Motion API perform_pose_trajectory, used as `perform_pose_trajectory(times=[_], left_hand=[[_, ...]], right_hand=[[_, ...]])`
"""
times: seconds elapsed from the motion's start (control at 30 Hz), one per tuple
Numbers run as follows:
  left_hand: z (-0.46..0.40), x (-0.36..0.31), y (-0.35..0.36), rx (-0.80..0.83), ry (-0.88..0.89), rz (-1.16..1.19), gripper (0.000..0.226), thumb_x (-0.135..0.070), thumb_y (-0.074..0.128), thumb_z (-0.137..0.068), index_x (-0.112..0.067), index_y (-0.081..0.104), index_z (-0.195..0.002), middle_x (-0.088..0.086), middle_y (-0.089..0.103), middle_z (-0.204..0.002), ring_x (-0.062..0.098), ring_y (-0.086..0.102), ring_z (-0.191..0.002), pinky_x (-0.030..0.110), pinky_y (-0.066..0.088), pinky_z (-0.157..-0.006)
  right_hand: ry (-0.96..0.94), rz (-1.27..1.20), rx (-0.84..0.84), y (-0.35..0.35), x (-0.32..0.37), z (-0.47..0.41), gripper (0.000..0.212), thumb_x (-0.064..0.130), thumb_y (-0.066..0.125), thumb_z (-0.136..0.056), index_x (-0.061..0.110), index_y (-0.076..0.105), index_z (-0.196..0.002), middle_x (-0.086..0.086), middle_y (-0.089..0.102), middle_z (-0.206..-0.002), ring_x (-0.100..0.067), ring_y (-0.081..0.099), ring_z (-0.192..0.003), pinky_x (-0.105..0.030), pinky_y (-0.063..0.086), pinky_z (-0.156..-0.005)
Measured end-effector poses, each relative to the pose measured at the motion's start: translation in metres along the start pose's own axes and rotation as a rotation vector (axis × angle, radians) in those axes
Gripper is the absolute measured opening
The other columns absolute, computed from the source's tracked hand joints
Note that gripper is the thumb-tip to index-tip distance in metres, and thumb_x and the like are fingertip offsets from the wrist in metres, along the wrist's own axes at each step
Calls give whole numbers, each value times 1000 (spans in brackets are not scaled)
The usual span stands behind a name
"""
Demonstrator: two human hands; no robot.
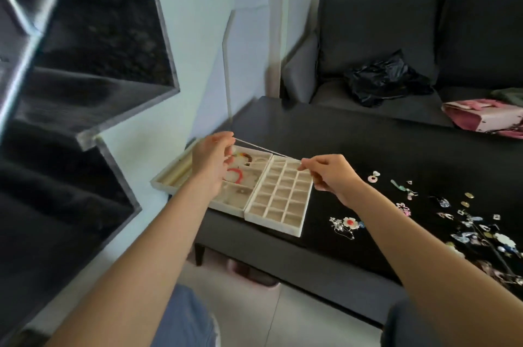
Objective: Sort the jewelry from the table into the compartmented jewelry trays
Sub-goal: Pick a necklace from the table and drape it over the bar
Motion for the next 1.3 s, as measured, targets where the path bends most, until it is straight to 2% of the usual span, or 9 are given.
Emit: perform_pose_trajectory(times=[0.13,0.27,0.5,0.67,0.8,0.93,1.1,1.23,1.3], left_hand=[[-1,-20,-62,-99,87,8,19,3,57,-88,-12,60,-77,4,57,-69,11,53,-58,18,51,-56],[-11,-30,-104,-165,164,-78,12,2,57,-90,-6,64,-84,4,58,-69,8,54,-56,16,50,-55],[-46,-16,-134,-247,212,-284,24,2,56,-88,-15,65,-73,3,59,-66,13,54,-54,23,53,-60],[-70,12,-139,-332,195,-320,12,-4,58,-89,-11,68,-85,3,65,-75,14,64,-58,30,58,-69],[-89,35,-139,-356,170,-321,10,-4,58,-88,-6,68,-90,6,68,-75,18,66,-62,38,59,-75],[-100,43,-136,-307,191,-409,24,-3,57,-85,-22,65,-74,6,69,-73,22,69,-73,41,57,-81],[-106,49,-128,-212,209,-675,23,2,55,-80,-13,70,-73,0,69,-78,18,66,-81,34,54,-82],[-108,49,-118,-138,242,-883,20,1,54,-86,-9,70,-82,-3,65,-77,11,60,-77,15,45,-69],[-113,47,-116,-132,273,-978,20,0,52,-87,-7,70,-83,0,67,-82,13,60,-79,18,46,-68]], right_hand=[[-1,-59,38,49,19,1,15,10,59,-92,-1,70,-91,-4,57,-69,-11,53,-54,-19,48,-51],[-62,-17,72,93,42,-7,11,6,58,-92,0,68,-93,-5,62,-71,-11,57,-57,-14,51,-50],[-218,332,58,152,56,-55,6,5,67,-86,4,65,-80,-4,66,-63,-2,60,-45,-13,52,-51],[-320,499,53,180,65,-91,5,8,66,-87,4,69,-86,-5,63,-70,-7,55,-53,-6,40,-43],[-354,548,62,194,59,-121,10,8,63,-89,3,71,-93,-11,67,-79,-17,61,-70,-17,51,-59],[-359,561,71,203,52,-149,11,4,62,-89,3,72,-94,-13,69,-86,-19,63,-78,-28,54,-78],[-380,648,106,219,50,-179,6,2,63,-87,4,68,-90,-11,67,-89,-22,64,-83,-32,55,-77],[-343,713,143,229,39,-201,6,4,65,-84,8,69,-86,-10,67,-84,-25,67,-84,-41,57,-78],[-312,695,149,232,32,-208,5,5,66,-84,8,69,-84,-10,68,-85,-24,67,-84,-39,57,-76]])
Point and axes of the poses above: each hand's wrist, its own z-axis away from the middle knuckle, its own y-axis out of the palm, x = y × z, the point moved 8 cm from there along -z, towards the middle knuckle
